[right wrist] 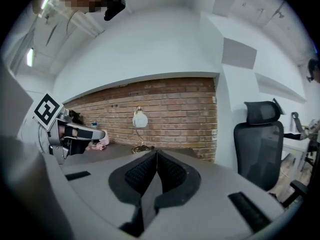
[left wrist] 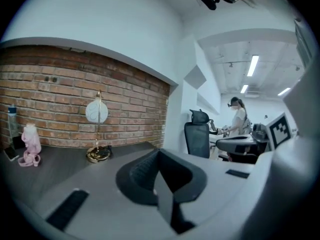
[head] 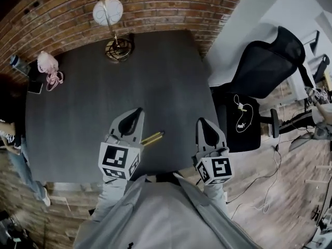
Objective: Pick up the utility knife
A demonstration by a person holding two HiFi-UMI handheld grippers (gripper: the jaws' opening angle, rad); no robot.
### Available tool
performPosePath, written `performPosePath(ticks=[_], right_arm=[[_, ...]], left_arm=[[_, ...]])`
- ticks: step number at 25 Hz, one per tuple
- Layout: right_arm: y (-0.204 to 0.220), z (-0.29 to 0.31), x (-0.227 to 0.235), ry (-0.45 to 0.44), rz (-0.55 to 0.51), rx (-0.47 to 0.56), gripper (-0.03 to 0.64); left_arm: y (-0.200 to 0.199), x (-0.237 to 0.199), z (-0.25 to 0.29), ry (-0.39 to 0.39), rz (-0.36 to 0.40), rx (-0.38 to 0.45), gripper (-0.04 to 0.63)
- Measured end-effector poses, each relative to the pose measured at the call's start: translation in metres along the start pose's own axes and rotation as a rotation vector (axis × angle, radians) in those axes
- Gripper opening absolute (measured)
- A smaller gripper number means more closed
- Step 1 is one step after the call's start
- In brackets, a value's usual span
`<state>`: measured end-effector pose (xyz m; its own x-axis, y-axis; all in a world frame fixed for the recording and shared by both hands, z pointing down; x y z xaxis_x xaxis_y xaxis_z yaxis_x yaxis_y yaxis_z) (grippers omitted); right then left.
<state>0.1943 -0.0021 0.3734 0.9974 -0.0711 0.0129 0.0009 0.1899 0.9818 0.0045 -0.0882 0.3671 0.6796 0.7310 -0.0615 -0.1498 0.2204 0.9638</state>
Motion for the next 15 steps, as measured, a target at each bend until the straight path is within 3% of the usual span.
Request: performPosePath(ticks=[7, 15], right_arm=[[-0.016, 0.030, 0.018, -0.181, -0.033, 0.012, 0.018], [-0.014, 0.044, 0.014, -0.215, -0.030, 0.019, 0.018]], left_arm=[[-0.009, 0.004, -0.012, -0.179, 0.009, -0.011, 0.018], [-0.001, -0.005, -0.025, -0.242, -0.010, -0.017, 0.018]])
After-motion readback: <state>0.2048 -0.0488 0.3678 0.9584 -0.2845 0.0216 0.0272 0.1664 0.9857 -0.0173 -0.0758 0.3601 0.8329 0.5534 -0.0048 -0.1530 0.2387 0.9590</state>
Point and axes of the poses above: the fingertips, and each gripper's own axes: z forward along the fingers, x to its right, y out of its underside, the point moved 3 cm from there along -z, backward along the fingers
